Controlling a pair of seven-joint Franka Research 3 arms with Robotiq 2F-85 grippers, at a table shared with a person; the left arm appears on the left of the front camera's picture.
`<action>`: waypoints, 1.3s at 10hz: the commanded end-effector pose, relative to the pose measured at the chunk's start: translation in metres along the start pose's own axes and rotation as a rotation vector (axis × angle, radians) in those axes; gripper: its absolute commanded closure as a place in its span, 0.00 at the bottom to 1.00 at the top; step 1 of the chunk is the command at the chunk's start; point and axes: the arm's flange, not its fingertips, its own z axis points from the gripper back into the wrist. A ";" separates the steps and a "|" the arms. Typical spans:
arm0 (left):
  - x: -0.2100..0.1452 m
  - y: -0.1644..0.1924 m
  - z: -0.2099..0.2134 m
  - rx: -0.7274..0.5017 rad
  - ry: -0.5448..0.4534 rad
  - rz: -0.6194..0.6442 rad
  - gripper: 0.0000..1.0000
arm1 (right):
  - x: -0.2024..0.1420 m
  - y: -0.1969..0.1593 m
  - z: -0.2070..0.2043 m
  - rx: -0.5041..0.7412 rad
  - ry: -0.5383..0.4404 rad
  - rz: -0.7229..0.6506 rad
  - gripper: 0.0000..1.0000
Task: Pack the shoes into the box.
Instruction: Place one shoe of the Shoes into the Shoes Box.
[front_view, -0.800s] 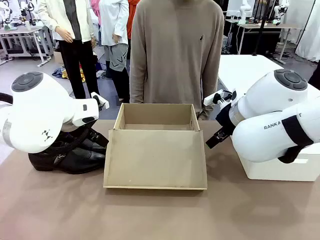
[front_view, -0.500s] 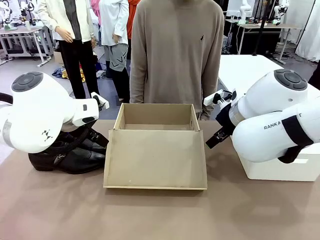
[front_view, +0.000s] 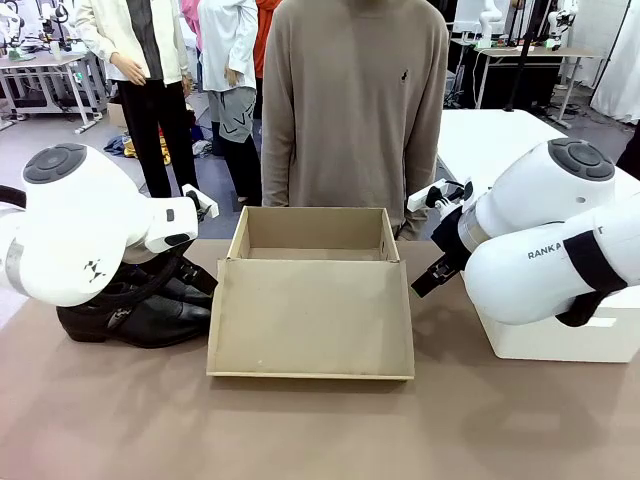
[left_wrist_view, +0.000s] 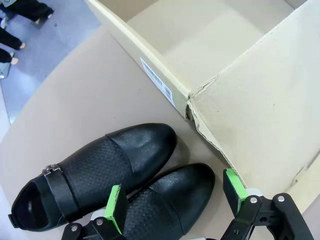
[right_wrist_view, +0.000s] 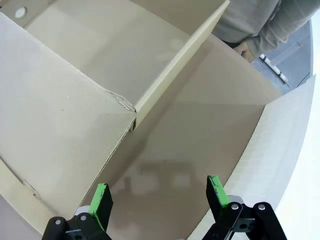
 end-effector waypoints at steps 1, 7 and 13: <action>0.000 0.000 0.000 0.000 0.000 0.001 0.00 | 0.000 0.000 0.000 0.000 0.000 0.000 0.00; 0.008 0.011 0.028 0.080 -0.016 -0.040 0.00 | 0.011 -0.006 0.030 0.044 -0.030 0.005 0.00; 0.036 0.022 0.132 0.079 -0.093 -0.109 0.00 | 0.029 -0.005 0.114 0.077 -0.070 0.058 0.00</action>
